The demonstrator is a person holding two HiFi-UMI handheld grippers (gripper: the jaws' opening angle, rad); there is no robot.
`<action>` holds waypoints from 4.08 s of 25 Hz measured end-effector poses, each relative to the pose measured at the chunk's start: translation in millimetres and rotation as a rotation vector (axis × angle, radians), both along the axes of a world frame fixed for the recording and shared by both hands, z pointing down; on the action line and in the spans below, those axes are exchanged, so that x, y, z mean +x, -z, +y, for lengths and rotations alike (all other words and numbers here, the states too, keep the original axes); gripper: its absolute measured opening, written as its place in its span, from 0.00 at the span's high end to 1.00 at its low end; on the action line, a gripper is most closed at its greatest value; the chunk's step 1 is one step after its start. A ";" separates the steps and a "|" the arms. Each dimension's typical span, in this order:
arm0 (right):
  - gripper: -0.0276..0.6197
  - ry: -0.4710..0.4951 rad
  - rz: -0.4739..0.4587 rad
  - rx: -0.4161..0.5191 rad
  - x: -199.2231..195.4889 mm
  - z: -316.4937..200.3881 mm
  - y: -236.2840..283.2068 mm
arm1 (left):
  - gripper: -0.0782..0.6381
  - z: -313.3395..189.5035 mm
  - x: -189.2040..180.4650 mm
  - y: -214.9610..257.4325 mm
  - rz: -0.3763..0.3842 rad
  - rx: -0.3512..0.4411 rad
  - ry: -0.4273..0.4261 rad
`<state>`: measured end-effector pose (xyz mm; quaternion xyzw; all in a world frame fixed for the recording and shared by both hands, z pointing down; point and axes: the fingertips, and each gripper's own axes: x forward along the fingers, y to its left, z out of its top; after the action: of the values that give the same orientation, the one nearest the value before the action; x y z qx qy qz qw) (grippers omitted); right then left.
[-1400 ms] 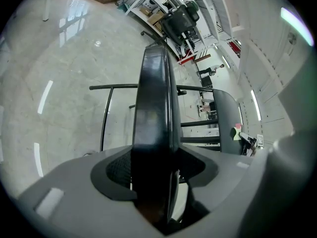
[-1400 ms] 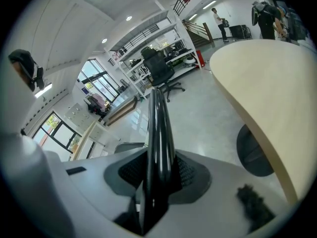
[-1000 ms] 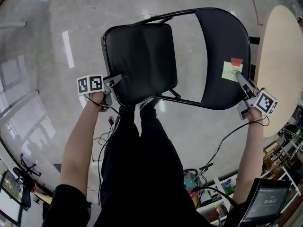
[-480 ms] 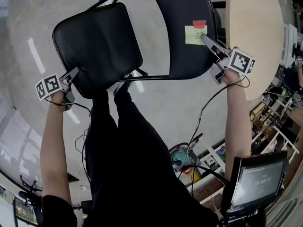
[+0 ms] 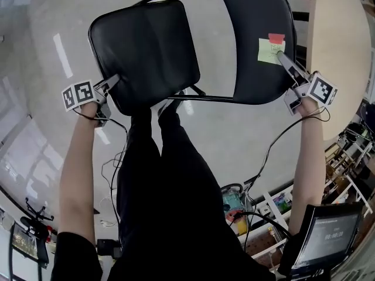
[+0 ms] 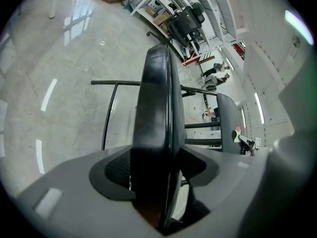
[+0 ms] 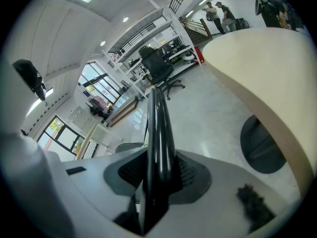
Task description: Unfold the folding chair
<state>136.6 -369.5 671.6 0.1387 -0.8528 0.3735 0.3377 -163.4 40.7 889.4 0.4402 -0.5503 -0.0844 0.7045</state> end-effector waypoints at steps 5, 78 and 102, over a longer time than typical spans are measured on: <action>0.77 0.013 -0.016 -0.010 1.5 -2.6 -3.8 | 0.50 3.4 -1.7 -6.3 0.000 -0.005 0.006; 0.83 0.112 0.054 -0.018 -75.9 110.7 45.8 | 0.49 101.0 133.5 219.1 -0.354 -0.224 0.228; 0.66 -0.529 -0.086 0.114 21.7 257.7 188.5 | 0.64 206.8 -16.2 321.5 -0.625 0.068 -0.073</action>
<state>158.3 -111.8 483.0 0.3596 -0.8201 0.4056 0.1835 -179.5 247.5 567.9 0.4877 -0.7207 0.0619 0.4888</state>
